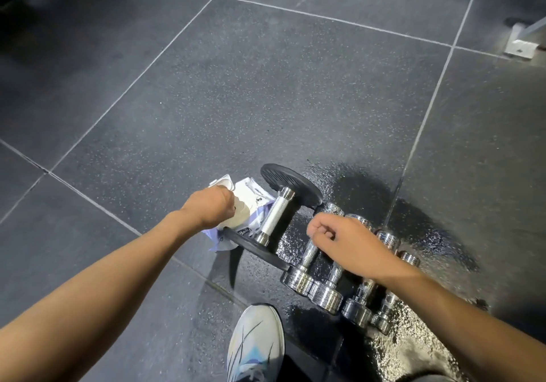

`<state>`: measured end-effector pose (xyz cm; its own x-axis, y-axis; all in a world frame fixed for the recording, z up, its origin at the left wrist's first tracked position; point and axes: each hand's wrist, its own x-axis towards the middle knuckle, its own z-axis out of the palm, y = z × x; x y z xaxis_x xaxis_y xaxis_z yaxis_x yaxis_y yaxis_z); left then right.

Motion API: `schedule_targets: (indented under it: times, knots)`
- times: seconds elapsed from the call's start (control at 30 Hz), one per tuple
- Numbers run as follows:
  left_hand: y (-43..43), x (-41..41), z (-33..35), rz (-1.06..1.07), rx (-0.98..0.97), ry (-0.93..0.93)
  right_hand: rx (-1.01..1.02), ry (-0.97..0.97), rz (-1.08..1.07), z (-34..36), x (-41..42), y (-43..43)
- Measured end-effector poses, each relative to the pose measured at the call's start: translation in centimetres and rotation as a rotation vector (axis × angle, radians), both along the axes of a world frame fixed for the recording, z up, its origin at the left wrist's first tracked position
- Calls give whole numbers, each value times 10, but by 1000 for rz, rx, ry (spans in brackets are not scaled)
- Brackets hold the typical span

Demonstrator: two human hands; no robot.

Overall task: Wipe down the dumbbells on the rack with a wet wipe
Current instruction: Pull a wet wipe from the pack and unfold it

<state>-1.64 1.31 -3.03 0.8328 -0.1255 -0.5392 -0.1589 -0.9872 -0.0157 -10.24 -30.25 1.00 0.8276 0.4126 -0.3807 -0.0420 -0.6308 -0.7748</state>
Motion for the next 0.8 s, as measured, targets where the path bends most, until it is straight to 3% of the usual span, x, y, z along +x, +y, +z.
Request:
schedule_targets:
  times: [0.23,0.43,0.8]
  knots:
    - [16,-13,38,165,-471,-83,110,-14,-97,9,14,25]
    - [27,-29,26,153,-389,-74,115,-37,-72,11,22,42]
    - [27,-43,23,170,-529,-80,-35,-131,220,-15,63,118]
